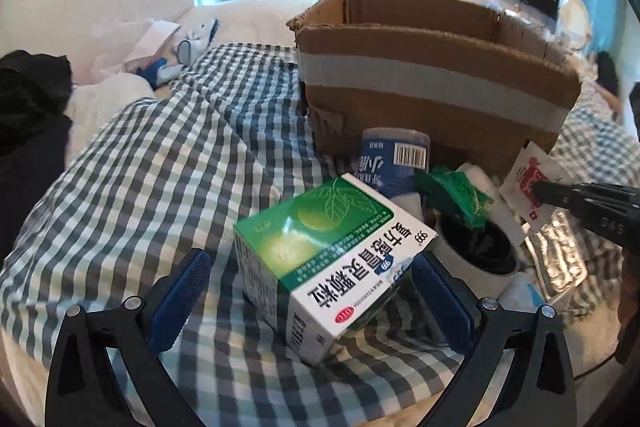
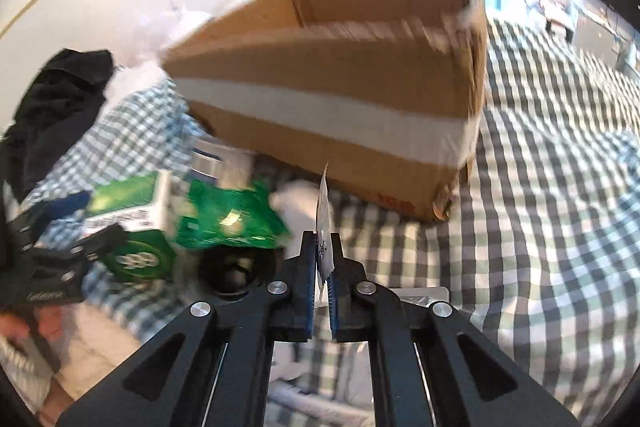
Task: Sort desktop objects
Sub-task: 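Grasp the green medicine box with the left tool while the right tool grasps the thin white stick, then carry the green box and white stick into the cardboard box and release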
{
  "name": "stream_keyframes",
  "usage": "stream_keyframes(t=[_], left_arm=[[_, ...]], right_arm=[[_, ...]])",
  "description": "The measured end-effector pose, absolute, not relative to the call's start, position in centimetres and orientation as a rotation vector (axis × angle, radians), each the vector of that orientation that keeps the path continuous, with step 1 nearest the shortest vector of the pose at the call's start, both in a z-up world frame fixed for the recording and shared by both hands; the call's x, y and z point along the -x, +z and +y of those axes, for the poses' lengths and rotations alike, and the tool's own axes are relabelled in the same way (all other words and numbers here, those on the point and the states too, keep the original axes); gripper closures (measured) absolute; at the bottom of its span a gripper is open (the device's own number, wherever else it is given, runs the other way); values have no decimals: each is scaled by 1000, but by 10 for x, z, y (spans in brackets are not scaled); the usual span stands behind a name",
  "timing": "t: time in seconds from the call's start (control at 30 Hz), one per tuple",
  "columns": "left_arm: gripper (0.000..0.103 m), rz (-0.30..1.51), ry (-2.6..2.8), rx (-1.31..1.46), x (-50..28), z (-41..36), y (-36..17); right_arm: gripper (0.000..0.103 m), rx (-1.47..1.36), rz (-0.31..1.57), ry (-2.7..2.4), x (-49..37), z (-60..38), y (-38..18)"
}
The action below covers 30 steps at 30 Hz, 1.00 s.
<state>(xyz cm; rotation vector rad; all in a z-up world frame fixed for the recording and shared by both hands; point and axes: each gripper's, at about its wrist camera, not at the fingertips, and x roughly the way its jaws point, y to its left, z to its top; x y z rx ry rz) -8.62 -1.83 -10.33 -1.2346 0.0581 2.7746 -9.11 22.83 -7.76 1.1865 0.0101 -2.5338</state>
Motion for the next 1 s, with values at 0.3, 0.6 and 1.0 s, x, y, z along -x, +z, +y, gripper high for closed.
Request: stream_keyframes(t=[0.3, 0.6, 1.0], left_arm=[[0, 159, 2520, 1145, 99, -29, -108], [0, 246, 2442, 1196, 114, -17, -132], [5, 246, 2555, 1190, 97, -14, -126]], right_arm=[[98, -1174, -39, -2416, 69, 199, -72], [98, -1196, 0, -2358, 66, 181, -84], [98, -1195, -23, -2371, 66, 188, -77]])
